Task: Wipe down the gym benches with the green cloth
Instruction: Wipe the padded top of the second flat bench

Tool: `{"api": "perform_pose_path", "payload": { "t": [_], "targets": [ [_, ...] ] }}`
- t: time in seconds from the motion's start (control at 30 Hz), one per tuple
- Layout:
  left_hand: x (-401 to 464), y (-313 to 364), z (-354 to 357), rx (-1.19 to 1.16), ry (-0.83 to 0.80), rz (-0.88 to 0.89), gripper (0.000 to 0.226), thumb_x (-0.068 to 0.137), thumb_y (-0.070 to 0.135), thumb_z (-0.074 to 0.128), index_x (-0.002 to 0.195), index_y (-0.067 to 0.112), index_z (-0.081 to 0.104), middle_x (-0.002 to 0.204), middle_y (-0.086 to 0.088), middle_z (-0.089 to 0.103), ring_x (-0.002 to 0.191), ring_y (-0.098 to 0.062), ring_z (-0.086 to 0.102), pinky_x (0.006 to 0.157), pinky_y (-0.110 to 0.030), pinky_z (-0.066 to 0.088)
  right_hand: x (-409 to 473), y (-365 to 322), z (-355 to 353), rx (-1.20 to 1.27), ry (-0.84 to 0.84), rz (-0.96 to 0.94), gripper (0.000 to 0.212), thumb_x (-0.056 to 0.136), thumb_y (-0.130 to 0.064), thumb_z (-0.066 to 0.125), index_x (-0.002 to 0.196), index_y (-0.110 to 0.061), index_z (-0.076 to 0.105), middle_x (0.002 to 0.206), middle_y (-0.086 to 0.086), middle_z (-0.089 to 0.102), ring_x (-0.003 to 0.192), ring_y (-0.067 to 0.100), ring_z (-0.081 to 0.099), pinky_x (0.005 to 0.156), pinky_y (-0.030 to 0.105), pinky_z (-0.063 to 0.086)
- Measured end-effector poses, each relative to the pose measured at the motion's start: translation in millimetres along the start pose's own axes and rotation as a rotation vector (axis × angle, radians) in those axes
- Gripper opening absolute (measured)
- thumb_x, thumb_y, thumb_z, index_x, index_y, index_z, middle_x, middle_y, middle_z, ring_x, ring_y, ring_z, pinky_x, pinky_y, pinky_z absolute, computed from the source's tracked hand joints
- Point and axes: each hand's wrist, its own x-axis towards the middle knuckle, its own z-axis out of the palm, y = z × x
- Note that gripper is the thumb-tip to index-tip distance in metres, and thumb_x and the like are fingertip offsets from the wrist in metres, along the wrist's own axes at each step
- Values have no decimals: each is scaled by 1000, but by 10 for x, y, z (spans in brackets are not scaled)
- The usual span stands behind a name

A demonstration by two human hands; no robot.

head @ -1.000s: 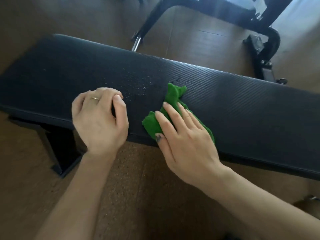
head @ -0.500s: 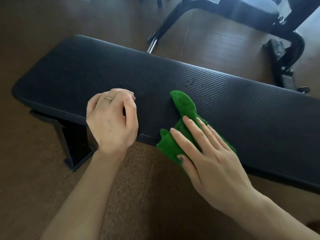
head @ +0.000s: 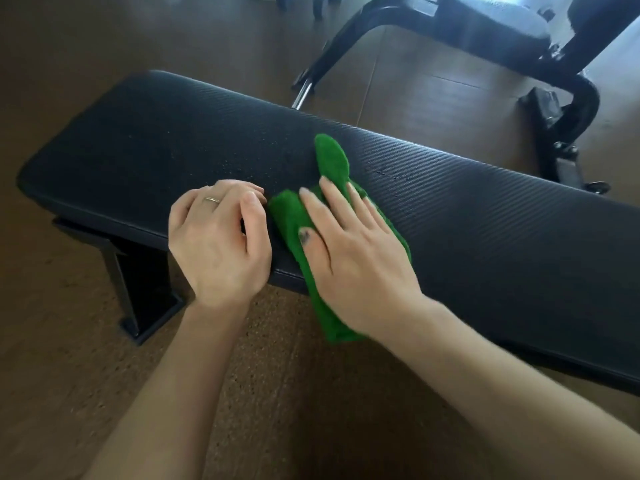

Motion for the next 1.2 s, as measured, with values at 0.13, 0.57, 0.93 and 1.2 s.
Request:
{"api": "perform_pose_path", "payload": {
  "t": [0.13, 0.57, 0.93, 1.2],
  "targets": [
    [-22, -4, 22, -28, 47, 16, 44, 104, 17, 38, 81, 15, 75, 94, 8, 77, 91, -14, 72, 101, -36, 44, -394, 99, -105, -61, -72, -115, 57, 110, -49, 19, 164, -31, 21, 172, 1, 18, 160, 24, 11, 130, 42, 12],
    [-40, 0, 3, -26, 102, 7, 42, 99, 13, 37, 78, 12, 74, 89, 3, 77, 81, -16, 69, 99, -30, 42, 327, -84, 115, 2, 102, 14, 58, 109, -44, 24, 159, -18, 35, 165, 12, 35, 153, 37, 30, 127, 49, 19],
    [-22, -29, -5, -112, 42, -43, 53, 105, 14, 28, 79, 10, 74, 92, 0, 77, 86, -19, 71, 92, -53, 51, -804, 703, -104, -327, 94, -233, 65, 104, -59, 45, 161, -31, 32, 162, 19, 38, 146, 38, 43, 121, 51, 35],
    [-61, 43, 26, -64, 103, -48, 52, 103, 13, 29, 74, 11, 72, 89, 5, 77, 83, -12, 65, 97, -39, 48, -403, 393, -34, -260, 30, -270, 70, 102, -59, 36, 158, -17, 39, 160, 26, 37, 146, 47, 40, 121, 55, 33]
  ]
}}
